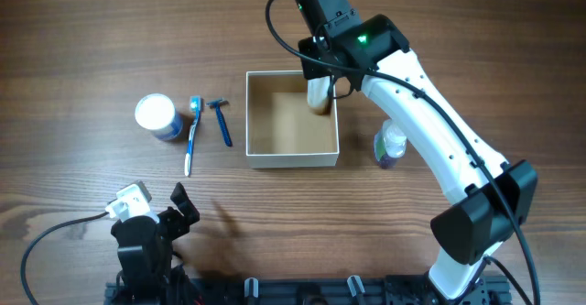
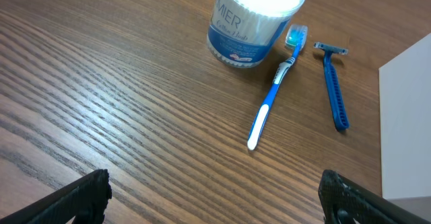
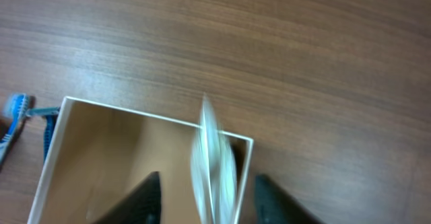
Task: Pack container
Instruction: 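Carry the lotion tube into the box and release it upright, then move the right gripper to the purple soap pump bottle and grasp it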
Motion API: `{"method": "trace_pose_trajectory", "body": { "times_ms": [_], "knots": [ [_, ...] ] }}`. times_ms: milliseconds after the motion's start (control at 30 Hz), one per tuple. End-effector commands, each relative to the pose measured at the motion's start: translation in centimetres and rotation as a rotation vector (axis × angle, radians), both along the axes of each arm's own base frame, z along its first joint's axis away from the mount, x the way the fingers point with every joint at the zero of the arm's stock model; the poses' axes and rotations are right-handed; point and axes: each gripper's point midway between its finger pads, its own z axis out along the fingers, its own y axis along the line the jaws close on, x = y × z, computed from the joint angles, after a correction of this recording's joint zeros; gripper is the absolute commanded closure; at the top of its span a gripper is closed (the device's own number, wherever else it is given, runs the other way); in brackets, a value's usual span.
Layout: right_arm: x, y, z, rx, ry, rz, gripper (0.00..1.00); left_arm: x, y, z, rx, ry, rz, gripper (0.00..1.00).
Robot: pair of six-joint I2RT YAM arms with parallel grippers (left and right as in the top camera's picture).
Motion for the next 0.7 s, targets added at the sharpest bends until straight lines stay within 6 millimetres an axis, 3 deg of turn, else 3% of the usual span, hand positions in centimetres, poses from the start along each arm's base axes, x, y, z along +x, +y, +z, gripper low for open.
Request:
{"method": "trace_pose_trajectory", "body": {
  "times_ms": [0,100,200,300,367,433,533,667],
  "knots": [
    [0.5,0.5,1.0,0.021,-0.037,0.019,0.52,0.0,-0.1,-0.3,0.006,0.003,-0.011,0.0],
    [0.2,0.3,3.3,0.042,-0.084,0.021,0.46,0.0,-0.1,-0.3,0.006,0.003,-0.011,0.0],
    [-0.8,-1.1,6.8,0.057,-0.147,0.0,0.43,0.0,-0.1,-0.3,0.006,0.003,-0.011,0.0],
    [-2.8,-4.3,10.3,0.074,-0.182,-0.058,0.35,0.0,-0.1,-0.3,0.006,0.003,-0.011,0.0],
    [-4.4,-7.0,11.4,0.082,-0.167,-0.128,0.34,0.0,-0.1,-0.3,0.006,0.003,-0.011,0.0],
    [-5.8,-9.5,11.5,0.076,-0.13,-0.195,0.31,0.0,-0.1,-0.3,0.006,0.003,-0.011,0.0],
    [-8.1,-13.3,10.2,0.047,-0.018,-0.319,0.15,0.0,-0.1,-0.3,0.006,0.003,-0.011,0.0],
    [-10.9,-16.0,6.1,0.014,0.187,-0.422,0.09,0.0,-0.1,-0.3,0.006,0.003,-0.011,0.0]
  ]
}}
